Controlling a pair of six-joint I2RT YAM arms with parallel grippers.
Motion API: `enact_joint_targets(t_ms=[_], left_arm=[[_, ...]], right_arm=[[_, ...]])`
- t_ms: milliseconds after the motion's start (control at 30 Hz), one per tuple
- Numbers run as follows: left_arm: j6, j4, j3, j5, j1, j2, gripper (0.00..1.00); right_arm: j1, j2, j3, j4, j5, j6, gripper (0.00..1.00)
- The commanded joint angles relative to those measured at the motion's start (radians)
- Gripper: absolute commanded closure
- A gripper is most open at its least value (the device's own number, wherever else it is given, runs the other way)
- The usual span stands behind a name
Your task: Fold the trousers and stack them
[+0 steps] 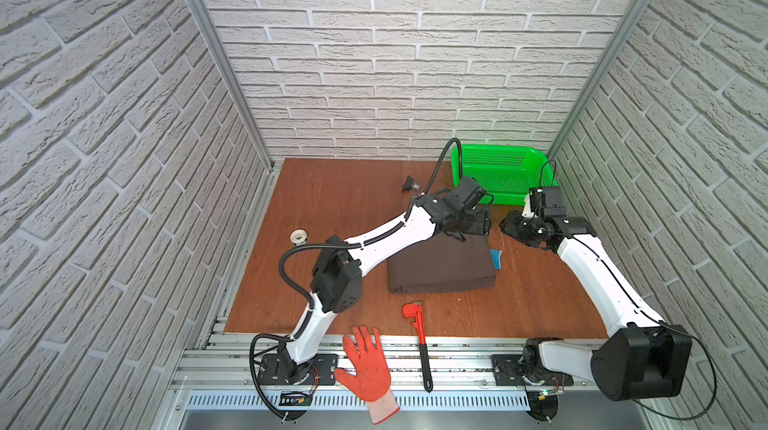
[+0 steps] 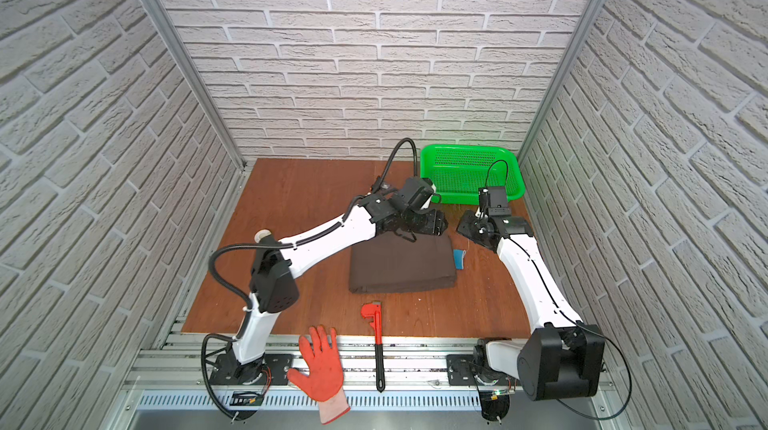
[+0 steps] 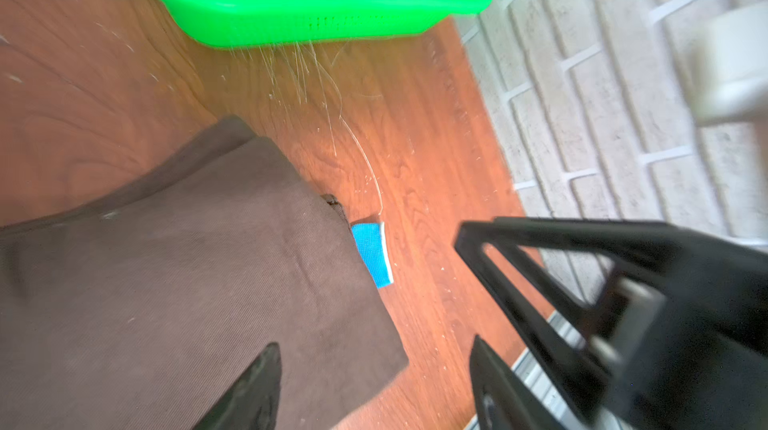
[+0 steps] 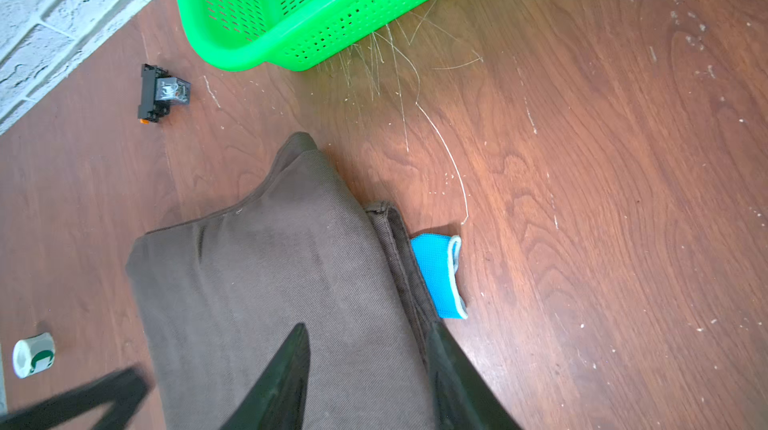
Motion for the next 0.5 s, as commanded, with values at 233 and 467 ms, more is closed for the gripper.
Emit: enact_joint_targets(t_ms=[233, 467], left_arm=[[-0.053, 0.191, -0.757, 0.006, 0.199, -0.527, 0.02], [-0.097, 0.301, -1.158, 0.057, 0.314, -0.800, 0.02]], right_arm=[[-0.003, -0.001, -0.186, 0.002, -0.122, 0.051, 0.49], [-0.001, -0.058, -0.309, 0.042, -0.147, 0.129, 0.47]])
